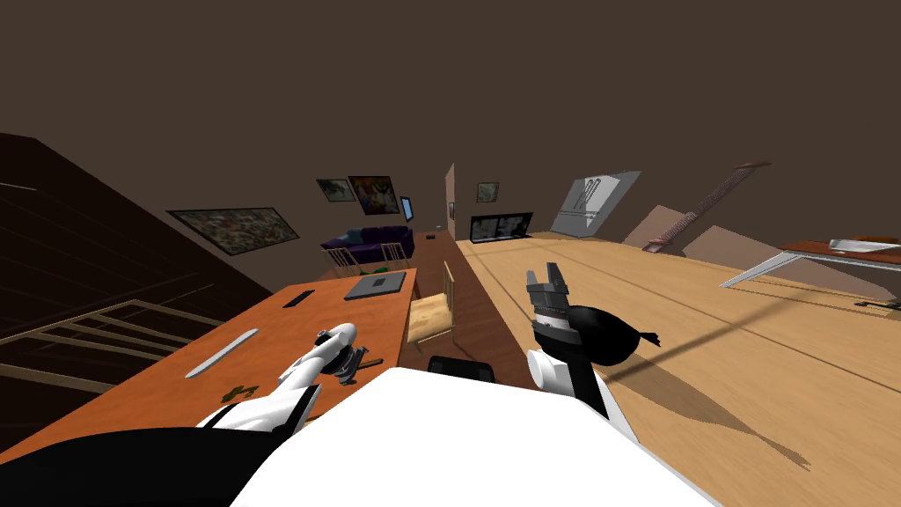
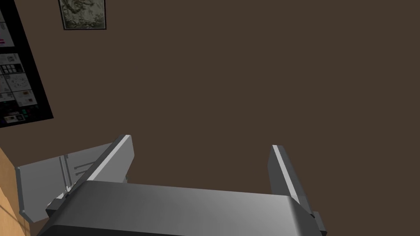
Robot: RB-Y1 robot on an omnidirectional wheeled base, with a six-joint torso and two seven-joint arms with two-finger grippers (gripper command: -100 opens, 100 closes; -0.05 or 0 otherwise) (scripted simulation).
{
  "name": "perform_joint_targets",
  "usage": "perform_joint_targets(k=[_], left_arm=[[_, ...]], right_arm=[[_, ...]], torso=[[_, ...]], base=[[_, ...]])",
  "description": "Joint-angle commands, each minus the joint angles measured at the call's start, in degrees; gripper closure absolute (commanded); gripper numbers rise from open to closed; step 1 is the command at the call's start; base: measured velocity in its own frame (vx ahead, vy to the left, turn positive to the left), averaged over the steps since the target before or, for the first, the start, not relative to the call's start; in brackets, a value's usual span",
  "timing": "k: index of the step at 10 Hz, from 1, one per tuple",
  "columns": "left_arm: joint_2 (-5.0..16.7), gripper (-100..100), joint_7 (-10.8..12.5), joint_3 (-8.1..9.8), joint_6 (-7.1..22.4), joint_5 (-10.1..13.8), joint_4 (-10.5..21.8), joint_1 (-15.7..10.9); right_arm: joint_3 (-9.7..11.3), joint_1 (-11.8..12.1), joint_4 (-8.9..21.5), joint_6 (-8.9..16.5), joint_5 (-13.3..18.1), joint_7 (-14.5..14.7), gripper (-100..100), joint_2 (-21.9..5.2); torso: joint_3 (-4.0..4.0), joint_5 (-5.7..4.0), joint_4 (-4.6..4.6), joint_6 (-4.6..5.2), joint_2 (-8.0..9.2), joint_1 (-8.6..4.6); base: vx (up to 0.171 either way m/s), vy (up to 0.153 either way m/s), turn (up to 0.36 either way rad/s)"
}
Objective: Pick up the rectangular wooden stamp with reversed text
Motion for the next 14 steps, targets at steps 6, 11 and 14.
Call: perform_joint_targets(k=[6, 11, 14], left_arm=[[-0.03, 100, -0.62, -0.50, 0.32, 0.98, -2.05, 1.95], [-0.38, 100, 4.05, 1.12, 1.03, -3.06, 0.89, -2.90], [-0.64, 100, 7.64, 2.38, 1.59, -6.20, 3.18, -6.58]], right_arm=[[0.00, -0.01, 0.00, 0.00, 0.00, 0.00, 0, 0.00], [-0.01, -0.04, 0.01, 0.01, 0.00, 0.00, 0, -0.01], [-0.01, -0.03, 0.01, 0.01, 0.00, 0.00, 0, -0.01]], torso=[[0.24, 0.11, 0.11, 0.04, 0.39, 0.25], [0.60, 0.13, 0.25, 0.04, 1.02, 0.56], [0.58, 0.14, 0.23, 0.02, 0.99, 0.49]], base=[[0.030, -0.017, 0.026], [-0.108, 0.041, -0.125], [-0.164, 0.053, -0.160]])
